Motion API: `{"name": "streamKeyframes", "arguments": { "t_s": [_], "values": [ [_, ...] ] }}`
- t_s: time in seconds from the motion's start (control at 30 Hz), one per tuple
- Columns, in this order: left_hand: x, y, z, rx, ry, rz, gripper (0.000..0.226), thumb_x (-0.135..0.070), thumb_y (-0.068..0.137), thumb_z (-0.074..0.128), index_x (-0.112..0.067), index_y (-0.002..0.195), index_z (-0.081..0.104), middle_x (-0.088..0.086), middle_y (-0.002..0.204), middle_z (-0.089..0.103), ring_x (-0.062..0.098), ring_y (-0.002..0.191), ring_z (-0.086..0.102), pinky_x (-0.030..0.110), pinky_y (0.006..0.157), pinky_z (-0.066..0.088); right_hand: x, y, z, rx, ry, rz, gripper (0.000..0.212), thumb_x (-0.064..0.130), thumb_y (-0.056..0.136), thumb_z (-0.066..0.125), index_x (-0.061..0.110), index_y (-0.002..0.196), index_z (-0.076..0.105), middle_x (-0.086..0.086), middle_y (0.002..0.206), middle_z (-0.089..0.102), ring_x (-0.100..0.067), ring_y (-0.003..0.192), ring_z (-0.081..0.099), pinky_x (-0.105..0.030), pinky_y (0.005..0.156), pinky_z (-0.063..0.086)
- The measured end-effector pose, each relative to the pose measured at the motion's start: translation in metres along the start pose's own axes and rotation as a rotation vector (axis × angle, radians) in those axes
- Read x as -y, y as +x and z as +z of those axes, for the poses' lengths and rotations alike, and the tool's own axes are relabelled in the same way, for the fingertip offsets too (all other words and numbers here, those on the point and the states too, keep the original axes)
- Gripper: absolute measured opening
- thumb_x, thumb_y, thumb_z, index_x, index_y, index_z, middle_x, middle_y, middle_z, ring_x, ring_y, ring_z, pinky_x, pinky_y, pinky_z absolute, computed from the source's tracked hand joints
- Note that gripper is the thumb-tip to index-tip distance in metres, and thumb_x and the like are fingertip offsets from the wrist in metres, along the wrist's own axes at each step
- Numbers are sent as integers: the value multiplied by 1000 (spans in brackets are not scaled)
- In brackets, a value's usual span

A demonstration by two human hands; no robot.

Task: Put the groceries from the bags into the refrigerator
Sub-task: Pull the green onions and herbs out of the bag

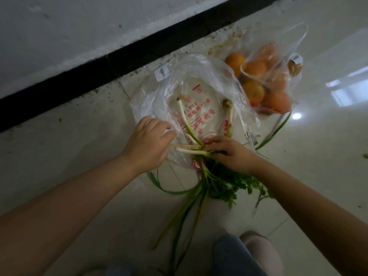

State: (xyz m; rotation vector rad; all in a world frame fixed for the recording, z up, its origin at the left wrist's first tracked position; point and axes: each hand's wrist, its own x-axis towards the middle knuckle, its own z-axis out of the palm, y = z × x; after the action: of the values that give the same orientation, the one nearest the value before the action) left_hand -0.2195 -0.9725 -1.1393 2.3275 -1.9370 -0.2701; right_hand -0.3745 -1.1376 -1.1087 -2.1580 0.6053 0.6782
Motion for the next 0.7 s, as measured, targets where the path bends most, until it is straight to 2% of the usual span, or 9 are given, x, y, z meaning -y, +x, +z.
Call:
{"name": "streamKeyframes", "arguments": {
  "t_s": [0.07, 0.13, 0.23, 0.33, 0.37, 0.43, 0.5, 0.57, 0.7],
  "values": [
    [-6, 1, 2, -4, -37, 26, 32, -18, 63, 59, -12, 93, 68, 8, 86, 70, 24, 82, 62, 32, 72, 51, 0, 1, 7, 36, -91, 2, 37, 3, 91, 43, 15, 123, 59, -3, 146, 37, -19, 136, 32, -25, 112, 23],
    [-13, 3, 5, 103, -52, 75, 43, -18, 44, 83, -13, 85, 72, 4, 79, 70, 23, 71, 66, 29, 60, 53, 1, 6, 9, 35, -147, 24, 43, 0, 90, 41, 15, 126, 57, -4, 148, 35, -22, 137, 31, -29, 114, 23],
    [-24, 5, 12, 205, -44, 123, 50, -32, 30, 91, -18, 75, 75, -2, 68, 68, 17, 59, 66, 23, 51, 50, 0, 13, 7, 24, -171, 76, 42, 0, 87, 41, 14, 121, 60, -10, 132, 54, -25, 119, 50, -37, 105, 42],
    [-31, 11, 15, 218, -21, 72, 43, -25, 33, 91, -19, 73, 76, -3, 63, 67, 17, 55, 65, 21, 50, 47, -3, 13, 3, 65, -210, 138, 34, 10, 90, 42, 17, 118, 60, -9, 115, 64, -26, 106, 57, -44, 98, 45],
    [-33, 14, 13, 220, 6, 47, 41, -21, 41, 90, -19, 80, 76, -2, 68, 69, 18, 60, 66, 23, 55, 48, -4, 13, 2, 64, -216, 146, 34, 13, 90, 43, 19, 118, 60, -7, 115, 64, -25, 107, 56, -45, 99, 43],
    [-38, 20, 7, 302, 16, -35, 39, -14, 77, 69, -16, 116, 64, 3, 102, 69, 22, 93, 65, 29, 80, 46, -7, 10, 1, 19, -167, 135, 31, 13, 90, 46, 19, 117, 60, -3, 113, 63, -23, 106, 56, -43, 100, 43],
    [-39, 24, 12, 390, 61, -53, 40, -9, 93, 43, -16, 133, 47, 4, 122, 60, 24, 111, 56, 31, 93, 38, -12, 7, 1, -83, -55, 108, 21, 13, 89, 51, 16, 108, 60, 5, 99, 58, -19, 95, 56, -27, 86, 47],
    [-42, 28, 9, 429, 77, -65, 39, -8, 94, 39, -15, 133, 44, 4, 122, 60, 25, 111, 58, 32, 92, 40, -16, 1, -1, -185, 7, 89, 12, 14, 86, 58, 21, 89, 49, 13, 82, 46, -14, 80, 50, -10, 64, 38],
    [-42, 37, -2, 340, 83, -134, 38, -9, 96, 37, -17, 133, 44, 5, 116, 63, 25, 103, 62, 31, 85, 45, -24, -14, -5, -308, 115, 150, 26, 13, 82, 64, 16, 84, 39, 2, 80, 50, -14, 70, 51, -12, 54, 37]
  ]
}}
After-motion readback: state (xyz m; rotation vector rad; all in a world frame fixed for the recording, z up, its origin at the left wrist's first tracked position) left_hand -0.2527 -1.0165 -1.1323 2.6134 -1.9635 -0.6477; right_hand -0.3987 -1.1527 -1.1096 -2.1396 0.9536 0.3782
